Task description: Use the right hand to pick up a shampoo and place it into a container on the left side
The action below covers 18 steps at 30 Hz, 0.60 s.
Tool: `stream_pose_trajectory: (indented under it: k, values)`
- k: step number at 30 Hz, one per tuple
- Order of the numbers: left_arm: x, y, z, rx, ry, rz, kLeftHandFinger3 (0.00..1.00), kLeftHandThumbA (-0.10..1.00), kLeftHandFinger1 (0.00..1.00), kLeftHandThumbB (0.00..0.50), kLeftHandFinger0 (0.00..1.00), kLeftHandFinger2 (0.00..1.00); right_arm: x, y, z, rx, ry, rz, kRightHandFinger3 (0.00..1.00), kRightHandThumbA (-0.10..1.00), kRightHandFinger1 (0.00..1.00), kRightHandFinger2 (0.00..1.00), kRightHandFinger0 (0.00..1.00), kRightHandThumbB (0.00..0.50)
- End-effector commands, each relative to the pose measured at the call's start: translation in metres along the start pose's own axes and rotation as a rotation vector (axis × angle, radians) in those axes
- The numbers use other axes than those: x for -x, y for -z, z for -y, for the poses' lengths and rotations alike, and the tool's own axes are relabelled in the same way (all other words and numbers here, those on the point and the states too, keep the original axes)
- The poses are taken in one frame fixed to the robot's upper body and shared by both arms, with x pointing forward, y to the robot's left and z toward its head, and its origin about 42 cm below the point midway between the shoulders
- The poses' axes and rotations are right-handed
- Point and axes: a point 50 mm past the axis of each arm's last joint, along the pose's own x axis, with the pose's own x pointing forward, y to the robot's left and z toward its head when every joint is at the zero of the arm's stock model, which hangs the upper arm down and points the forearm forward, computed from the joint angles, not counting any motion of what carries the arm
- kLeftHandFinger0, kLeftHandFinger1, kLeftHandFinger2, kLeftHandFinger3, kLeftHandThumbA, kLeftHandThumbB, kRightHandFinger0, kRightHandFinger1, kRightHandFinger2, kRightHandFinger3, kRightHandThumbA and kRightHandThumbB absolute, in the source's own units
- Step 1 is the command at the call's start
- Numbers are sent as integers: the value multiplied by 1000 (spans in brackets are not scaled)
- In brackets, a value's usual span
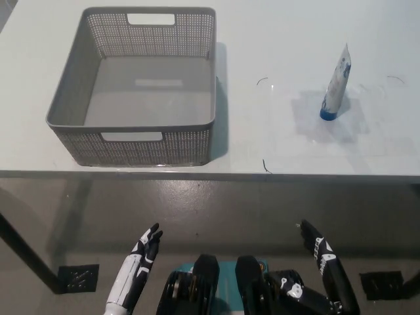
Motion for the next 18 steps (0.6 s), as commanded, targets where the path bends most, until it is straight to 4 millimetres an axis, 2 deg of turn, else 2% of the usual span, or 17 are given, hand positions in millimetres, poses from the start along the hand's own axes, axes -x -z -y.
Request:
stream_pose_trajectory:
  k: [1,3,8,10,12,15,18]
  values:
    - [-2,-6,-3,-17,-8,57,1000,1000,1000,168,1000,1000,-6,-25,5,75,79,192,1000,1000,1000,1000,1000,348]
    - [-3,-6,-4,-25,-9,56,1000,1000,1000,182,1000,1000,-10,-32,9,75,94,221,1000,1000,1000,1000,1000,378]
    - [-1,-5,-3,-32,-6,49,1000,1000,1000,180,1000,1000,-22,-47,20,107,180,282,1000,1000,1000,1000,1000,356]
    - [-1,-5,-3,-34,-4,48,1000,1000,1000,178,1000,1000,-25,-51,24,89,190,297,1000,1000,1000,1000,1000,358]
    - [-1,-5,-3,-33,-2,53,1000,1000,1000,168,1000,1000,-31,-56,26,71,199,316,1000,1000,1000,1000,1000,381]
    - [1,-4,-3,-29,-5,45,1000,1000,1000,171,1000,1000,-40,-68,32,98,206,359,1000,1000,1000,1000,1000,345]
    - [4,-1,-2,-23,-5,38,1000,1000,1000,173,1000,1000,-51,-80,40,115,228,348,1000,1000,1000,1000,1000,389]
